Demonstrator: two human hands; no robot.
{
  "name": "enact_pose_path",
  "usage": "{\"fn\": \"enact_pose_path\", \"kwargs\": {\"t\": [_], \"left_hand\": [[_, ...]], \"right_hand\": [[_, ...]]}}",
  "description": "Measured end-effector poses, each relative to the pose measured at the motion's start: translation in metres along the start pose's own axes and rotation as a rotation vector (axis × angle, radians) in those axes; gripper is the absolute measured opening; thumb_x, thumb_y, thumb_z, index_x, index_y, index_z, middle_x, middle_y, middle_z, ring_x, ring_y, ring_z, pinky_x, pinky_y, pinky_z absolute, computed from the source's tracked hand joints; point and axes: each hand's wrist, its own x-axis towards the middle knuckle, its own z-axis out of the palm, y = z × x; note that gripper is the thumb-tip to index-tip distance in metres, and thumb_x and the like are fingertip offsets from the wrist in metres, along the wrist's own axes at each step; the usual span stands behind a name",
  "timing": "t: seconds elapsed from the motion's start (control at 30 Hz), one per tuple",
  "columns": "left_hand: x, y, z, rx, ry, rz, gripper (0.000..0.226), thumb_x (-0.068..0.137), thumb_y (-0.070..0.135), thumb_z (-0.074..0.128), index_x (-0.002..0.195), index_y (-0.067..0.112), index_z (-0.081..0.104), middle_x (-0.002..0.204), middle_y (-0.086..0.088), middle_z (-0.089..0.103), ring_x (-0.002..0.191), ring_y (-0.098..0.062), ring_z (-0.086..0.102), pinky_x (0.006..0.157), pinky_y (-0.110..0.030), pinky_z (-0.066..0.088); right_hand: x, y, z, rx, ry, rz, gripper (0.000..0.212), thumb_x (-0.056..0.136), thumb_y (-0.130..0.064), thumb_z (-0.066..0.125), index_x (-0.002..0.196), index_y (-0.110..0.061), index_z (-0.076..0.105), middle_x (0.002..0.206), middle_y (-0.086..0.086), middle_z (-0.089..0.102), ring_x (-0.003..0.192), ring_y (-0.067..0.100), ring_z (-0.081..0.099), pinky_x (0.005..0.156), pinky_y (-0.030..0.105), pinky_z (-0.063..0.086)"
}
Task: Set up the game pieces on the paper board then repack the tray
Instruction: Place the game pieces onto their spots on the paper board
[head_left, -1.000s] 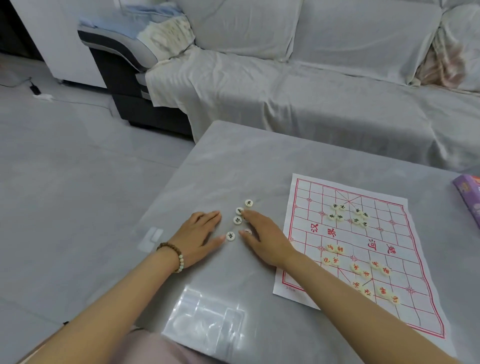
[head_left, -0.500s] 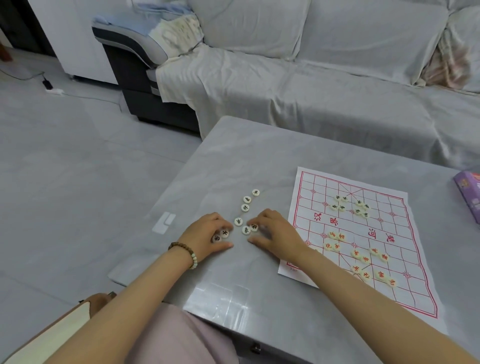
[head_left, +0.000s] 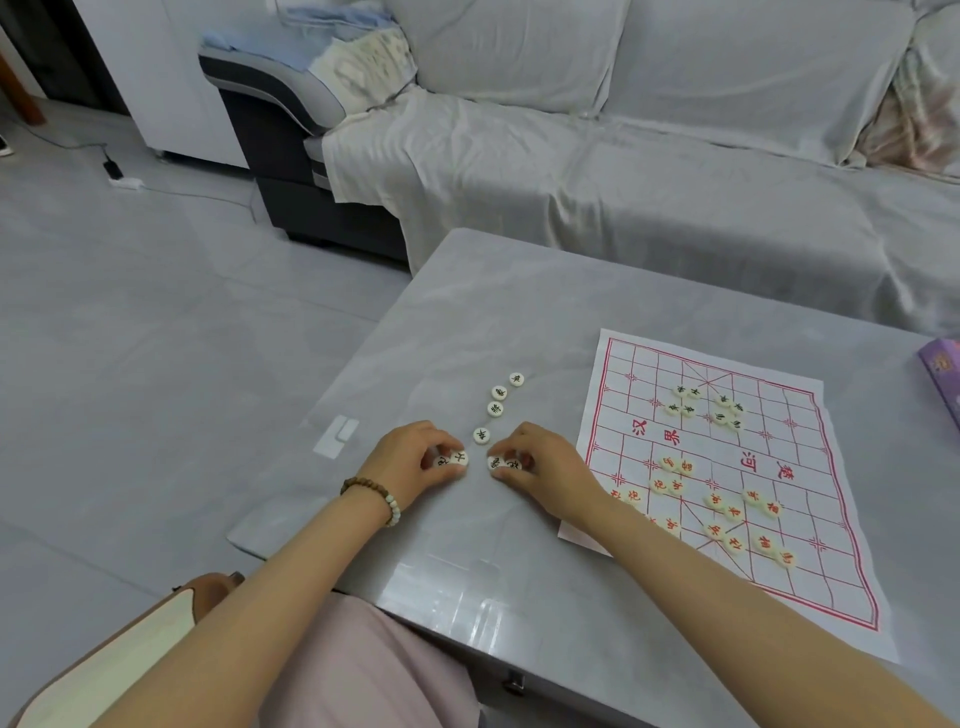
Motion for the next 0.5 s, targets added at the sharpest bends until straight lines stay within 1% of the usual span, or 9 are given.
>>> {"fn": "enact_pose_path", "kwargs": {"t": [0.07,0.13,0.27,0.33,0.37,0.5], "left_hand": [[0.010,0.010,0.002,-0.037,0.022,0.019,0.020,0.079,0.031,0.072,0.097,0.021,0.071,0.079,0.008,0.056,0.069,-0.006,0.054,0.068,-0.012,0.041],[0.024,0.025,0.005,-0.070,0.029,0.043,0.019,0.078,0.029,0.072,0.096,0.021,0.071,0.085,0.005,0.060,0.071,-0.011,0.057,0.071,-0.018,0.046],[0.063,0.065,0.020,-0.118,0.010,0.105,0.017,0.079,0.026,0.072,0.095,0.020,0.071,0.082,0.009,0.057,0.075,-0.015,0.058,0.077,-0.026,0.049],[0.085,0.086,0.033,-0.106,-0.025,0.135,0.020,0.080,0.026,0.071,0.099,0.020,0.070,0.085,0.008,0.059,0.079,-0.017,0.059,0.080,-0.029,0.051],[0.095,0.096,0.040,-0.095,-0.045,0.146,0.023,0.080,0.026,0.071,0.101,0.020,0.069,0.089,0.005,0.060,0.078,-0.017,0.058,0.080,-0.029,0.051],[0.134,0.134,0.070,-0.080,-0.097,0.160,0.030,0.081,0.029,0.069,0.108,0.018,0.067,0.098,0.002,0.063,0.079,-0.013,0.056,0.081,-0.026,0.051]], "right_hand": [[-0.004,0.004,-0.009,0.021,0.035,0.005,0.021,0.084,-0.025,0.067,0.104,-0.020,0.070,0.088,-0.004,0.055,0.069,0.003,0.046,0.066,0.014,0.033],[-0.008,0.011,-0.024,0.037,0.084,0.010,0.021,0.083,-0.022,0.068,0.104,-0.021,0.070,0.086,-0.009,0.053,0.068,0.000,0.047,0.065,0.010,0.034],[-0.021,0.044,-0.068,0.063,0.204,0.094,0.022,0.083,-0.021,0.069,0.105,-0.022,0.069,0.087,-0.008,0.058,0.069,0.002,0.050,0.065,0.012,0.041],[-0.033,0.069,-0.089,0.038,0.265,0.164,0.023,0.082,-0.023,0.069,0.105,-0.022,0.068,0.087,-0.007,0.059,0.070,0.004,0.051,0.066,0.014,0.043],[-0.039,0.082,-0.099,0.019,0.289,0.200,0.024,0.082,-0.024,0.069,0.106,-0.022,0.068,0.088,-0.007,0.060,0.070,0.005,0.051,0.065,0.015,0.044],[-0.064,0.133,-0.136,-0.021,0.360,0.325,0.023,0.083,-0.024,0.068,0.107,-0.022,0.067,0.089,-0.006,0.060,0.069,0.003,0.049,0.062,0.010,0.040]]}}
